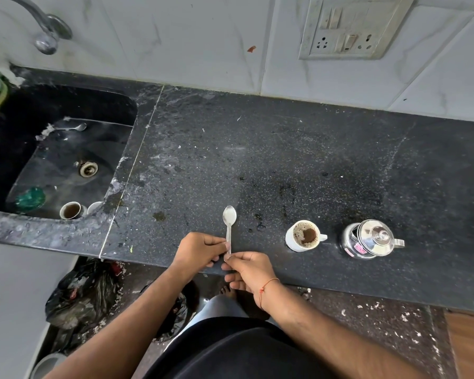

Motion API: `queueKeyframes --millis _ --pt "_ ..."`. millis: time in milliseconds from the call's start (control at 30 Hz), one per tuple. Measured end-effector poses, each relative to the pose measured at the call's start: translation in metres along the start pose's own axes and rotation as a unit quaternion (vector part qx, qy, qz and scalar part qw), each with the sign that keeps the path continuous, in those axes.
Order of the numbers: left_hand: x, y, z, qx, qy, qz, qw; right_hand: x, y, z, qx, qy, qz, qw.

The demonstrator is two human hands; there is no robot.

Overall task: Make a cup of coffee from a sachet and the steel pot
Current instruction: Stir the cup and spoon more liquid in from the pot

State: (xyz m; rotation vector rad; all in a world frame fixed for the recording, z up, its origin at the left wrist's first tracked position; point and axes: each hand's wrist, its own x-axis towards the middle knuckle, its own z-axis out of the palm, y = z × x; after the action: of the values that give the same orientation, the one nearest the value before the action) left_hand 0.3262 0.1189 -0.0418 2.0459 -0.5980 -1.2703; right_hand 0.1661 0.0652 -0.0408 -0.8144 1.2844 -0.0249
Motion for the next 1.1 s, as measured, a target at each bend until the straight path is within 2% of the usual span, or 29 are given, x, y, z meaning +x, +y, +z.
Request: queueKeyframes --millis 333,700,933,1100 --pt "-0.002 0.005 0.002 0.039 0.011 0.016 0.999 0.005 0.003 0.003 -0.040 0.025 -0.020 0.999" --pt "-0.005 0.002 0.007 0.068 0.046 0.036 0.996 0.010 0.006 0.001 -0.019 0.062 -0.039 0.997" --pt "-0.007 -0.002 0.016 -0.015 0.064 -0.005 0.998 0.008 0.005 0.000 -0.046 0.086 -0.065 0.993" --pt "-0.012 -0.001 0.024 -0.034 0.068 0.000 0.997 0.007 0.006 -0.004 -0.138 0.120 -0.138 0.973"
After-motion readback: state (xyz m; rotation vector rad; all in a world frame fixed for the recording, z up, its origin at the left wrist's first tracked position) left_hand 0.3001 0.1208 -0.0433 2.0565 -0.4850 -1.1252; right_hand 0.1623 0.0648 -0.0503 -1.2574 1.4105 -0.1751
